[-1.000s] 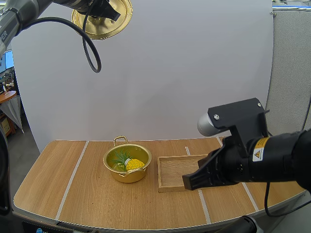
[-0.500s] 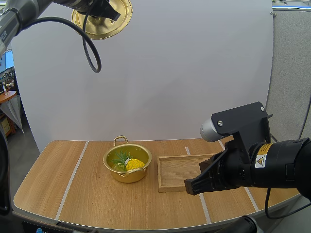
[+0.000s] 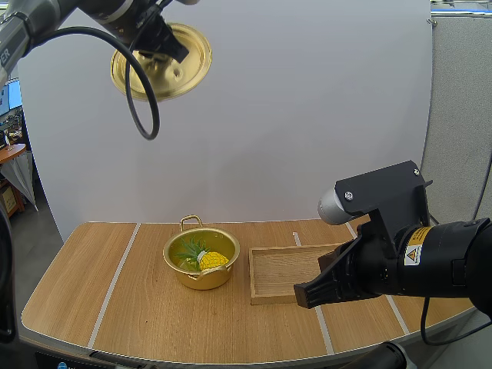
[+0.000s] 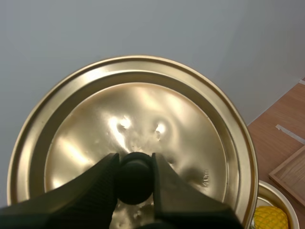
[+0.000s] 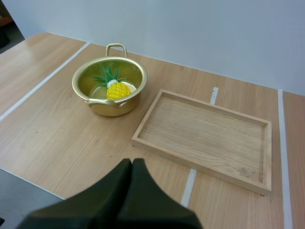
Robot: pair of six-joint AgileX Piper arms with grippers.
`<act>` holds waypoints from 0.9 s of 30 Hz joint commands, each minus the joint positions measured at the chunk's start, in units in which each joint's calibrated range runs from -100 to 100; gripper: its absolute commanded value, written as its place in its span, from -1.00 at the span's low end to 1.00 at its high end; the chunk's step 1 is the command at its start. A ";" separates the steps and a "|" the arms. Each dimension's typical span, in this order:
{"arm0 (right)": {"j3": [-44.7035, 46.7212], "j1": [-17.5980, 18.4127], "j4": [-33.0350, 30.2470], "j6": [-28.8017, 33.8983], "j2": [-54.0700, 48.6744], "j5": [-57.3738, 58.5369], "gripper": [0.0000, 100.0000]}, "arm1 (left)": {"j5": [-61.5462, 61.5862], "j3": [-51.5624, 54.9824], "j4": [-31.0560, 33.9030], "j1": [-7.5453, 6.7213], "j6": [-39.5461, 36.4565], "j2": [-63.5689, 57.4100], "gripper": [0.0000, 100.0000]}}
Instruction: Open the pot, put the pineapple inside, and close it
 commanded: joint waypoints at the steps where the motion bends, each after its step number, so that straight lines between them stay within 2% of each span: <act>1: 0.02 -0.20 -0.56 -0.35 -0.59 0.00 -1.00 | 1.37 -0.34 -0.62 -0.14 -0.42 -0.52 -1.00; 12: 0.02 -0.20 -0.56 -0.35 -0.59 0.00 -1.00 | 1.37 10.65 -6.55 -0.14 2.85 3.03 -1.00; 20: 0.02 -0.20 -1.49 -0.35 -0.59 0.00 -1.00 | 1.37 19.25 -7.02 -0.14 5.48 9.72 -1.00; 27: 0.02 -0.20 -2.14 -0.35 -0.59 0.00 -1.00 | -0.97 27.60 -11.00 -0.14 9.45 12.82 -1.00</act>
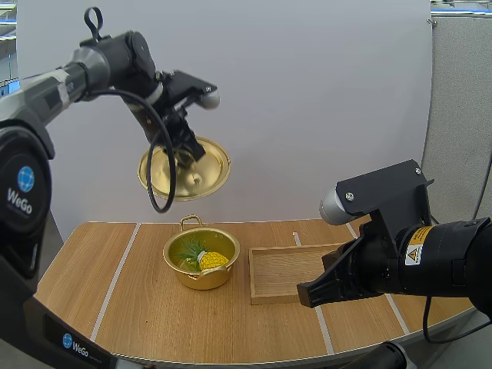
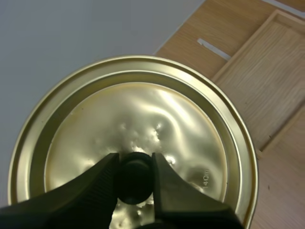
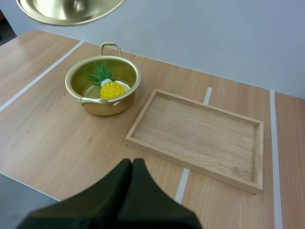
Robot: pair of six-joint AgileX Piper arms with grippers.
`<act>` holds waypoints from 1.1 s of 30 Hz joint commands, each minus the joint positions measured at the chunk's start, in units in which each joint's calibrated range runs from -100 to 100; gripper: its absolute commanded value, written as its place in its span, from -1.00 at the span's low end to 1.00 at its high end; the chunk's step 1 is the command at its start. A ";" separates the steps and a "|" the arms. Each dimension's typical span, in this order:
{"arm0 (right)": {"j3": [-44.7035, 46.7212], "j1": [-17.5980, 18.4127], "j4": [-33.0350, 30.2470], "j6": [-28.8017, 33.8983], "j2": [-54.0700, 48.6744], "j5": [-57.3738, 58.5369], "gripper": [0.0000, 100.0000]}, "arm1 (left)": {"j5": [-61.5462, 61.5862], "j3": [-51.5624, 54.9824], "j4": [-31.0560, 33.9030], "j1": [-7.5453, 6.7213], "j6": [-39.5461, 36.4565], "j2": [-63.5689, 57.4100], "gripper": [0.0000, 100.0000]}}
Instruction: Open the pot, put the pineapple inside, and close it
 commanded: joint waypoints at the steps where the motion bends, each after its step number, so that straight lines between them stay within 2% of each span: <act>1: 0.02 -0.20 -0.69 -0.35 -0.59 0.00 -1.00 | -3.24 3.46 -3.42 -0.14 2.30 1.18 -1.00; 7: 0.02 -0.20 -0.79 -0.35 -0.59 0.00 -1.00 | -13.78 10.12 -4.35 -0.14 3.94 3.66 -1.00; 15: 0.02 -0.20 -0.79 -0.35 -0.59 0.00 -1.00 | -21.21 14.51 -5.89 -0.14 7.17 8.04 -1.00; 29: 0.02 -0.20 -1.00 -0.35 -0.59 0.00 -1.00 | -23.09 15.30 -8.37 -0.14 9.72 14.66 -1.00; 33: 0.02 -0.20 -1.00 -0.35 -0.59 0.00 -1.00 | -25.14 16.52 -8.81 0.80 10.55 14.66 -1.00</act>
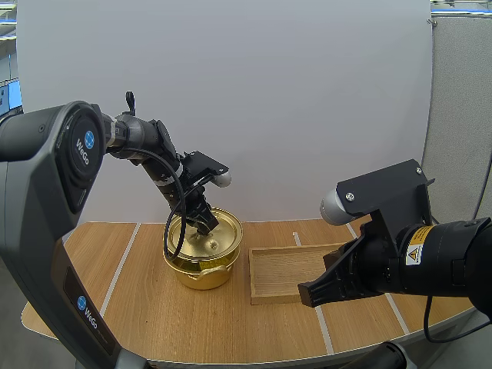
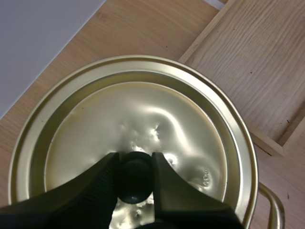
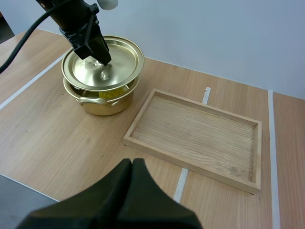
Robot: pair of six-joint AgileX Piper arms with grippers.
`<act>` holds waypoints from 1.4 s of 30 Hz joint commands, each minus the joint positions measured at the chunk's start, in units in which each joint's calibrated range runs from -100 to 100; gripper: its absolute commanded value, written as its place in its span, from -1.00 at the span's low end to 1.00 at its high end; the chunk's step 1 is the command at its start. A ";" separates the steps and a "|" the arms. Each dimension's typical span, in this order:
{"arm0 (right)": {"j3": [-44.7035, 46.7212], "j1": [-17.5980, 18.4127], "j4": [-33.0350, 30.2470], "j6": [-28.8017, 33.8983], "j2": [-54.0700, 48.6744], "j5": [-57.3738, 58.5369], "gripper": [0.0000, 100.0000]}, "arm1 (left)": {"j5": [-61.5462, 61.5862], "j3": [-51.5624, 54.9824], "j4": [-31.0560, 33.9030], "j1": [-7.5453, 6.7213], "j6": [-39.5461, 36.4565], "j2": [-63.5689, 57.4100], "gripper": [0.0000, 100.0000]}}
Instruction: Open the pot, put the pineapple inside, and close it
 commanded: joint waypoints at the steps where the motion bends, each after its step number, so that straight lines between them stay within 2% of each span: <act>1: 0.02 -0.20 -0.47 -0.35 -0.59 0.00 -1.00 | -2.67 1.47 -2.26 1.05 1.87 -0.17 -1.00; 5: 0.02 -0.20 -0.47 -0.35 -0.59 0.00 -1.00 | -2.03 1.47 -5.24 2.16 4.06 -0.17 -1.00; 26: 0.02 -0.20 -0.47 -0.35 -0.59 0.00 -1.00 | -1.52 1.47 -6.24 2.16 4.73 5.06 -1.00; 42: 0.02 -0.20 -0.83 -0.35 -0.59 0.00 -1.00 | 3.62 1.47 -6.15 2.16 4.73 7.40 -1.00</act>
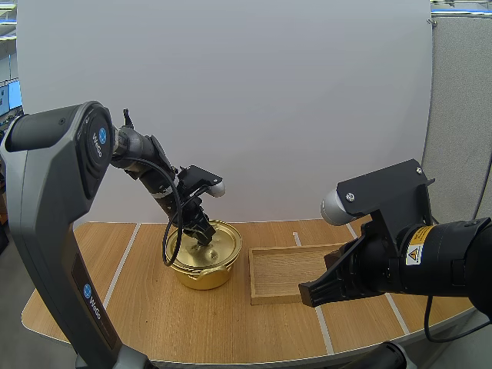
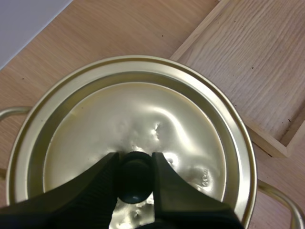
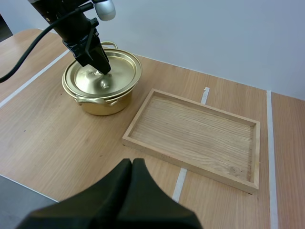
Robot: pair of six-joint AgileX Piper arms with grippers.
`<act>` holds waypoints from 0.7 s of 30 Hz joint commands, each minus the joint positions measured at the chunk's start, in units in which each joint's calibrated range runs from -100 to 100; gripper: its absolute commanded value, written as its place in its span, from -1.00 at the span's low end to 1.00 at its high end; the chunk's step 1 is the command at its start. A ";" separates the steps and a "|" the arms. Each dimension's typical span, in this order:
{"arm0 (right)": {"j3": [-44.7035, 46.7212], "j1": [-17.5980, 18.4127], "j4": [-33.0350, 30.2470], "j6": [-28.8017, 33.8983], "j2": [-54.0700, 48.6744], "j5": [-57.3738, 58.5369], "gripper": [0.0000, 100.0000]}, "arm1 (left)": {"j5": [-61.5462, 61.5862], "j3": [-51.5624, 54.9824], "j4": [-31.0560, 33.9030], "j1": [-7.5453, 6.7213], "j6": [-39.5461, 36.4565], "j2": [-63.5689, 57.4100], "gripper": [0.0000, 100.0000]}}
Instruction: Open the pot, put the pineapple inside, and close it
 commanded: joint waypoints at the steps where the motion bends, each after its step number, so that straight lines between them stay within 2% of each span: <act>1: 0.02 -0.20 -0.49 -0.35 -0.59 0.00 -1.00 | 3.87 0.37 -0.13 -0.02 -0.15 1.30 -1.00; 18: 0.02 -0.20 -0.49 -0.35 -0.59 0.00 -1.00 | 5.54 0.37 1.97 -0.02 -0.51 1.30 -1.00; 20: 0.02 -0.20 -0.49 -0.35 -0.59 0.00 -1.00 | 5.54 0.37 1.97 -0.02 -0.51 1.30 -0.89; 21: 0.02 -0.20 -0.49 -0.35 -0.59 0.00 -1.00 | 5.76 0.37 1.97 -0.02 -0.24 1.30 -0.73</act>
